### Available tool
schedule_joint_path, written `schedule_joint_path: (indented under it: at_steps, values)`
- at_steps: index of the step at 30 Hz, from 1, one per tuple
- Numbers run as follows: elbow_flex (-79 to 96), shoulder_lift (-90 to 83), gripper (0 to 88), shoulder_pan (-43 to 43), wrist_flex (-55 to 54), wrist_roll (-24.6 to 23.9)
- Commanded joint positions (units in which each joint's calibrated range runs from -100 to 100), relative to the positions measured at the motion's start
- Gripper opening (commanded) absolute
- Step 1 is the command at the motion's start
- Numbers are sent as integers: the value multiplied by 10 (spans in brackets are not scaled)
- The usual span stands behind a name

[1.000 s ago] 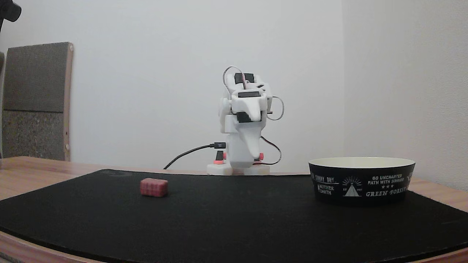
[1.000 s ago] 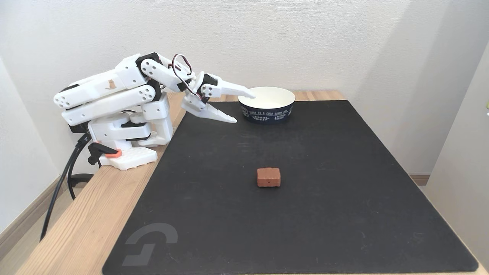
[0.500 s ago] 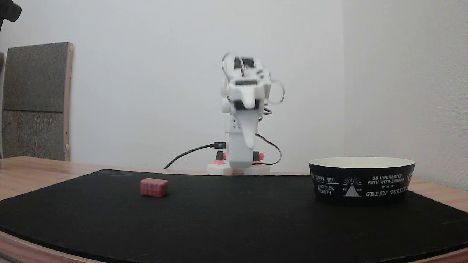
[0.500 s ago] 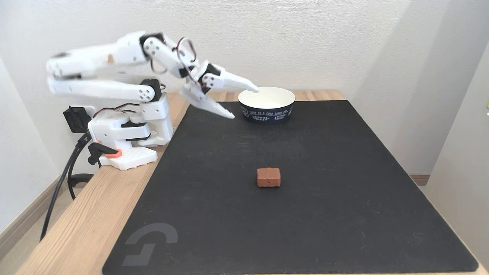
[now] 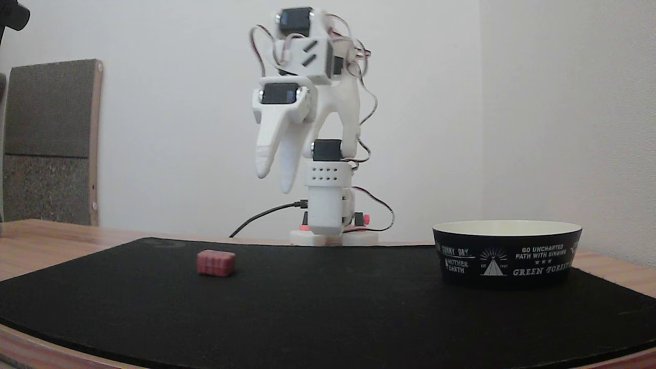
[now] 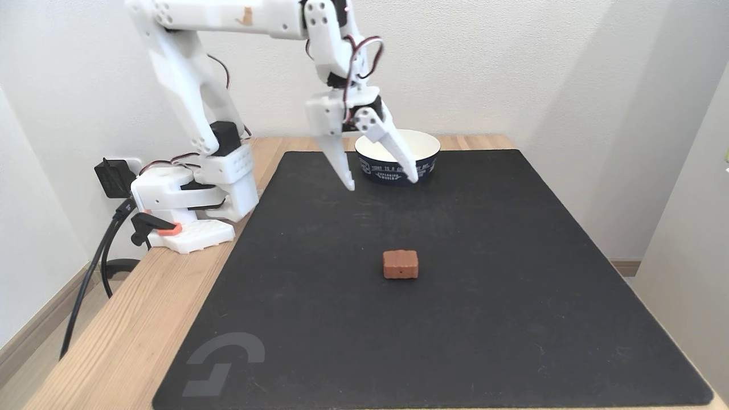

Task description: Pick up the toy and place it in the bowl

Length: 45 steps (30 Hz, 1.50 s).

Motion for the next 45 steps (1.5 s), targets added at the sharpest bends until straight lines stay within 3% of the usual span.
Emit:
schedule_joint_path:
  at_steps: [1, 3, 7, 15, 28, 45]
  values:
    - [-69, 49, 364, 78, -17, 109]
    - [-73, 77, 364, 108, -75, 155]
    - [-73, 127, 364, 140, -161, 193]
    - [-99, 205, 364, 140, -205, 193]
    - [-167, 306, 360, 75, -74, 164]
    - [-165, 307, 357, 113, -78, 145]
